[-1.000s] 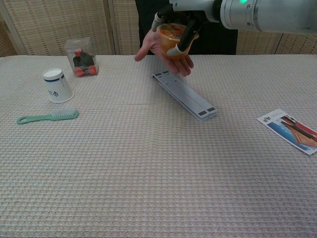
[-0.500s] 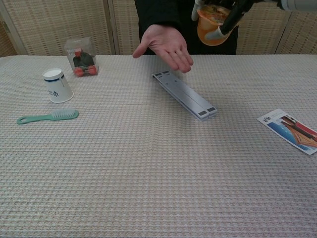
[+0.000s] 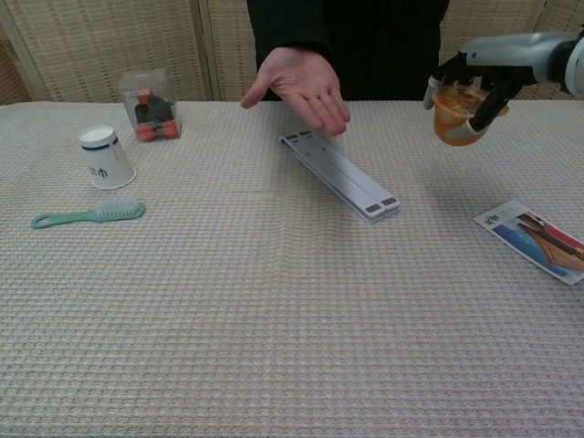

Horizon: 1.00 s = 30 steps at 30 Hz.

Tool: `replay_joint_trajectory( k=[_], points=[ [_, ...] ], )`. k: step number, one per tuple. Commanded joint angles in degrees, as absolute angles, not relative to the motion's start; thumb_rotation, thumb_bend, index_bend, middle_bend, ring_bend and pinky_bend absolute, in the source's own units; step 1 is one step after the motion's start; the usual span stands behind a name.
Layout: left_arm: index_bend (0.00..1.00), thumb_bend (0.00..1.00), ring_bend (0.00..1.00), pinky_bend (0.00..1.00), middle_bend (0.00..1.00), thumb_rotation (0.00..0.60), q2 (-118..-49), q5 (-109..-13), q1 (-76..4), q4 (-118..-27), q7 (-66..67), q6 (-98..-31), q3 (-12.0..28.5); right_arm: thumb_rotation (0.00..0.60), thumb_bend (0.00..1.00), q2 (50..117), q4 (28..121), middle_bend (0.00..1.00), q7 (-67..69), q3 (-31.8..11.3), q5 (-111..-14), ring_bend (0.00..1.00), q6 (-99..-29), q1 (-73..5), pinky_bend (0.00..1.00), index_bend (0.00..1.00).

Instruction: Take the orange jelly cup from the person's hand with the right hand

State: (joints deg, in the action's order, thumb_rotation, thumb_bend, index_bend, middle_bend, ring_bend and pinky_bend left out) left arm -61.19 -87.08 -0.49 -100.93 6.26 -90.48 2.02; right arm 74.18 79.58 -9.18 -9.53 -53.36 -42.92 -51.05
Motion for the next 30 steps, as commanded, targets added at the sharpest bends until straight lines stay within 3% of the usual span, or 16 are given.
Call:
replay_joint_trajectory(
  k=[1, 6, 8, 11, 15, 23, 30],
  points=[
    [0.35, 0.22, 0.20, 0.24, 0.20, 0.600, -61.2, -86.7, -0.5, -100.9, 6.3, -90.2, 2.0, 0.600, 0.56, 80.3, 71.6, 0.34, -9.3, -8.3, -51.4, 0.34, -38.6, -52.4, 0.48, 0.36],
    [0.35, 0.22, 0.20, 0.24, 0.20, 0.600, -61.4, -86.9, -0.6, -100.6, 6.3, -90.0, 2.0, 0.600, 0.54, 85.1, 65.8, 0.30, -10.1, -8.1, -49.6, 0.27, -35.4, -53.8, 0.34, 0.30],
    [0.35, 0.22, 0.20, 0.24, 0.20, 0.600, -61.4, -86.8, -0.6, -100.6, 6.4, -89.9, 1.9, 0.600, 0.50, 86.1, 64.4, 0.25, -10.2, -8.2, -49.2, 0.21, -34.4, -54.2, 0.28, 0.23],
    [0.35, 0.22, 0.20, 0.24, 0.20, 0.600, -61.4, -86.8, -0.6, -100.6, 6.3, -89.7, 1.9, 0.600, 0.39, 86.5, 63.2, 0.09, -11.4, -7.6, -47.6, 0.04, -32.3, -54.9, 0.14, 0.06],
    [0.36, 0.22, 0.20, 0.24, 0.20, 0.600, -61.5, -86.5, -0.5, -100.4, 6.3, -89.7, 1.8, 0.600, 0.33, 84.8, 64.6, 0.00, -12.7, -6.9, -45.2, 0.00, -31.0, -55.3, 0.00, 0.00],
    [0.36, 0.22, 0.20, 0.24, 0.20, 0.600, -61.4, -86.7, -0.6, -100.6, 6.5, -89.9, 2.1, 0.600, 0.33, 76.4, 75.4, 0.00, -9.4, -8.1, -49.5, 0.00, -38.1, -50.7, 0.00, 0.00],
    [0.36, 0.22, 0.20, 0.24, 0.20, 0.600, -61.7, -87.3, -1.1, -100.4, 7.0, -90.2, 2.5, 0.600, 0.33, 64.8, 90.9, 0.00, -7.3, -6.0, -56.9, 0.00, -51.5, -40.7, 0.00, 0.00]
  ],
)
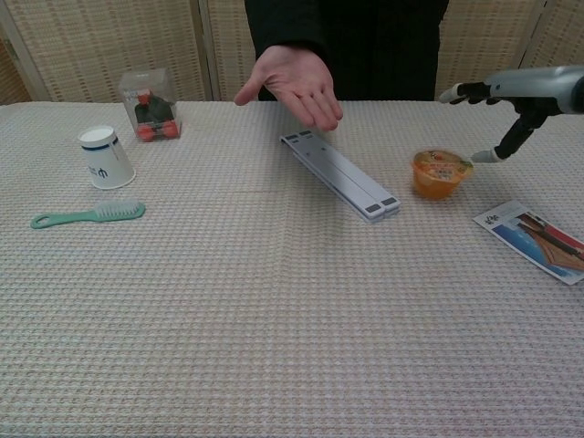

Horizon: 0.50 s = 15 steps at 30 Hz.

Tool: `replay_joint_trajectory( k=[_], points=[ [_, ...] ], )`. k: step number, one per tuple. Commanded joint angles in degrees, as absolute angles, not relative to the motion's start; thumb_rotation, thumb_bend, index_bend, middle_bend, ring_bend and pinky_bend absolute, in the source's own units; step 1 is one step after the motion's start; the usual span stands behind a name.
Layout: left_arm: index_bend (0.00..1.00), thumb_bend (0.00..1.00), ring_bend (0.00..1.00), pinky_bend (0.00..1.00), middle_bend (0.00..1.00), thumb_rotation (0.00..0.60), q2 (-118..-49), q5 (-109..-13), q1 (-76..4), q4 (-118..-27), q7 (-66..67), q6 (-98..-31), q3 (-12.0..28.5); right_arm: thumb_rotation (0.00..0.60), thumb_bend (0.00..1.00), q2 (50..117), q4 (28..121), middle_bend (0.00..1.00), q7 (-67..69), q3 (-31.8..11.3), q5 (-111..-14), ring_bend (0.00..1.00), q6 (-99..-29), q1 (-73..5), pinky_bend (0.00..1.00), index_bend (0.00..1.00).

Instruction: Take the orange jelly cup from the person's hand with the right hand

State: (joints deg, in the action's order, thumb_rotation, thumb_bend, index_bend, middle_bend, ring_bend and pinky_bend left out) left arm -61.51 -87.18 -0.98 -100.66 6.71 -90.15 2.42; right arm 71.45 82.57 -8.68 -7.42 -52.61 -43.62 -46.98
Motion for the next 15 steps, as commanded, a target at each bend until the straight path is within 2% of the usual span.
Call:
replay_joint_trajectory(
  k=[1, 9, 15],
  points=[
    [0.36, 0.22, 0.20, 0.24, 0.20, 0.600, -61.9, -87.2, -1.2, -100.2, 7.2, -90.1, 2.5, 0.600, 0.33, 63.5, 92.7, 0.00, -7.0, -5.6, -58.0, 0.00, -53.6, -39.2, 0.00, 0.00],
    [0.35, 0.22, 0.20, 0.24, 0.20, 0.600, -62.9, -87.0, -2.4, -100.4, 8.0, -89.0, 3.2, 0.600, 0.32, 58.5, 98.9, 0.00, -5.0, -1.4, -69.2, 0.00, -74.0, -25.2, 0.00, 0.00],
    [0.35, 0.22, 0.20, 0.24, 0.20, 0.600, -63.5, -86.9, -3.0, -100.9, 9.0, -88.6, 3.7, 0.600, 0.29, 58.4, 98.7, 0.01, -2.3, 0.9, -73.7, 0.00, -83.7, -16.7, 0.00, 0.00]
  ],
)
